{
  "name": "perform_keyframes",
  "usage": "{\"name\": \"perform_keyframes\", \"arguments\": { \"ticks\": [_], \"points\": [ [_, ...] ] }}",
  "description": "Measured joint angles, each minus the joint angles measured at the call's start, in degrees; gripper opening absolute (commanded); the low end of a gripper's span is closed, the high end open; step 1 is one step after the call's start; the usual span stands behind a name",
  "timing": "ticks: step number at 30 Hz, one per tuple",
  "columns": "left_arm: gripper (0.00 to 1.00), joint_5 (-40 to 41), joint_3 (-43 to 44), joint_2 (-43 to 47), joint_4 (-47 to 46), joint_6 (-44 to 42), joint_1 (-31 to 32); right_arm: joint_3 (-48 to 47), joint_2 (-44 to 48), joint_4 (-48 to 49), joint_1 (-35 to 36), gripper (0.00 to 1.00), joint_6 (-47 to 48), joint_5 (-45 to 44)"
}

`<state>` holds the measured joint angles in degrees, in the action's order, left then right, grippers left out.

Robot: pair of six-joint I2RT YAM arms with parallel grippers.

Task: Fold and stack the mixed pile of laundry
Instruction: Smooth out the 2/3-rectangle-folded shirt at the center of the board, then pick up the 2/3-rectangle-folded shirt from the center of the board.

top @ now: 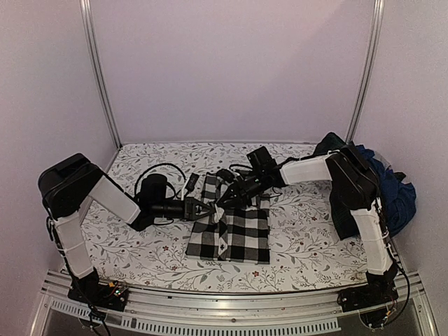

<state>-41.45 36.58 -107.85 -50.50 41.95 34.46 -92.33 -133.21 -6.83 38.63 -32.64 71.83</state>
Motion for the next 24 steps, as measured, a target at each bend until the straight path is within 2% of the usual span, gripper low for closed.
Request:
{"name": "perform_keyframes", "arguments": {
  "ticks": [2,3,4,7,9,14,18,24],
  "points": [
    [0.17,0.09,0.31,-0.17,0.76,-0.11,-0.24,0.74,0.96,0.98,-0.04,0.0,-0.63,0.22],
    [0.31,0.09,0.59,-0.2,1.44,-0.11,-0.35,1.27,1.57,1.33,-0.15,0.0,-0.72,0.09],
    [0.4,0.07,0.83,-0.2,1.97,-0.57,-0.42,1.81,2.25,1.49,-0.31,0.0,-0.81,-0.09],
    [0.6,1.18,1.55,0.39,4.81,-2.12,-0.52,3.78,4.68,1.44,-0.94,0.0,-0.76,-2.19],
    [0.68,2.82,1.6,2.16,8.13,-4.02,-0.57,4.61,6.1,0.31,-1.73,0.0,-0.15,-4.48],
    [0.73,9.44,2.36,14.03,20.74,-12.07,-0.44,5.2,7.45,-3.89,-4.24,0.0,3.45,-9.22],
    [0.75,16.28,3.76,23.39,29.55,-21.05,0.87,4.22,5.68,-8.31,-4.7,0.0,7.21,-12.74],
    [0.75,26.8,1.6,32.76,39.21,-34.12,11.63,3.72,2.58,-12.55,-4.5,0.02,11.91,-17.14]
  ]
}}
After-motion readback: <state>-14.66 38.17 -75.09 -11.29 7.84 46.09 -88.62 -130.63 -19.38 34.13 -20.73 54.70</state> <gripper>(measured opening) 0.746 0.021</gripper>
